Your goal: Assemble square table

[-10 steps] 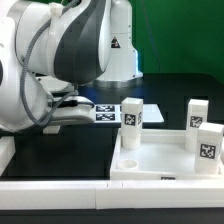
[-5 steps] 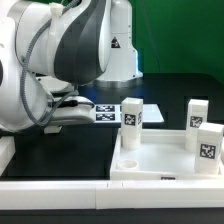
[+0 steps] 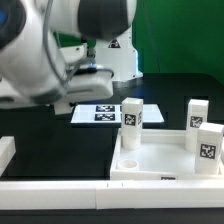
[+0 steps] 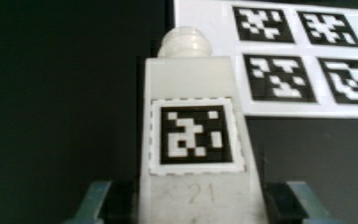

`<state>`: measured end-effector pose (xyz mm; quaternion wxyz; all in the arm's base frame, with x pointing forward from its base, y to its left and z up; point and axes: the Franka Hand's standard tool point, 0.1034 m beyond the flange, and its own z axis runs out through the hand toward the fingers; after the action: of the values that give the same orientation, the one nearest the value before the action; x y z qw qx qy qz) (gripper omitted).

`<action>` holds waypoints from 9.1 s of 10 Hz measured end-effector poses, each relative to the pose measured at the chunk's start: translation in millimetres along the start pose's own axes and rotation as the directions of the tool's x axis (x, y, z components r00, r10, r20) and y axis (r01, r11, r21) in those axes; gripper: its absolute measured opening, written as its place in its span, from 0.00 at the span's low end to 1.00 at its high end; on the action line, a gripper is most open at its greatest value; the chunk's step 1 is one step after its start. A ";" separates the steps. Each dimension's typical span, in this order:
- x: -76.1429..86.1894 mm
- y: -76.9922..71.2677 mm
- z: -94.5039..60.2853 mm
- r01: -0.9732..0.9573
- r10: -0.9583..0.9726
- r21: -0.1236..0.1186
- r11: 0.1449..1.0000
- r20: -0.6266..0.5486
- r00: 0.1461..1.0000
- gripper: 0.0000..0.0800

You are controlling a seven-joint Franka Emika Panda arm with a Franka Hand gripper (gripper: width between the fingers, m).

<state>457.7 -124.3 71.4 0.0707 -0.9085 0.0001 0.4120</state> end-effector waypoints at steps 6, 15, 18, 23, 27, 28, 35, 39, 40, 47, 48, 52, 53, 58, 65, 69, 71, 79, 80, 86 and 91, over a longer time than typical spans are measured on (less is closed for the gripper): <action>0.5 -15.1 -45.8 -0.020 0.026 0.019 1.000 -0.419 0.908 0.36; 26.2 -50.3 -93.4 -0.117 0.091 0.039 0.992 -0.875 0.476 0.36; 39.1 -82.1 -127.4 -0.132 0.110 0.077 0.988 -0.959 0.260 0.36; 39.4 -70.0 -130.3 -0.209 0.049 0.027 0.978 -0.994 0.100 0.36; 51.8 -116.3 -159.5 -0.125 0.135 0.119 0.985 -0.983 0.126 0.36; 51.9 -115.3 -158.4 -0.126 0.130 0.114 0.985 -0.983 0.128 0.36; 73.2 -121.3 -148.0 -0.151 0.086 0.071 0.986 -0.992 0.096 0.36; 78.3 -113.6 -133.2 -0.169 0.088 0.069 0.983 -0.991 0.105 0.36; 79.8 -114.0 -129.4 -0.171 0.087 0.068 0.983 -0.991 0.106 0.36; 86.9 -119.2 -117.4 -0.170 0.081 0.060 0.984 -0.990 0.120 0.36; 88.9 -120.9 -113.6 -0.169 0.078 0.056 0.984 -0.989 0.126 0.36; 93.6 -120.8 -109.1 -0.182 0.063 0.045 0.982 -0.993 0.096 0.36; 94.0 -120.7 -109.5 -0.184 0.060 0.043 0.982 -0.994 0.088 0.36; 95.4 -121.1 -107.8 -0.179 0.066 0.046 0.983 -0.992 0.107 0.58; 103.0 -138.7 -108.1 -0.078 0.173 0.155 0.985 -0.859 0.483 0.81; 90.8 -117.5 -108.0 -0.077 0.130 0.104 0.992 -0.771 0.623 0.81; 91.3 -117.3 -106.1 -0.078 0.132 0.107 0.991 -0.769 0.625 0.79; 91.3 -117.3 -106.0 -0.074 0.125 0.101 0.992 -0.770 0.626 0.00; 89.1 -119.0 -106.3 -0.078 0.128 0.101 0.992 -0.758 0.639 0.00; 80.4 -129.6 -134.2 -0.106 0.196 0.169 0.980 -0.725 0.660 0.49; 93.9 -117.6 -136.2 -0.169 0.279 0.223 0.960 -0.699 0.659 0.80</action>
Offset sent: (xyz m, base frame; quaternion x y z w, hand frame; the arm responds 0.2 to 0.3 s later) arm 0.0000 0.0000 0.0000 0.0000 0.2571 0.0000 0.9664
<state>628.5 -19.9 104.8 0.0764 -0.9824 0.1686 0.0247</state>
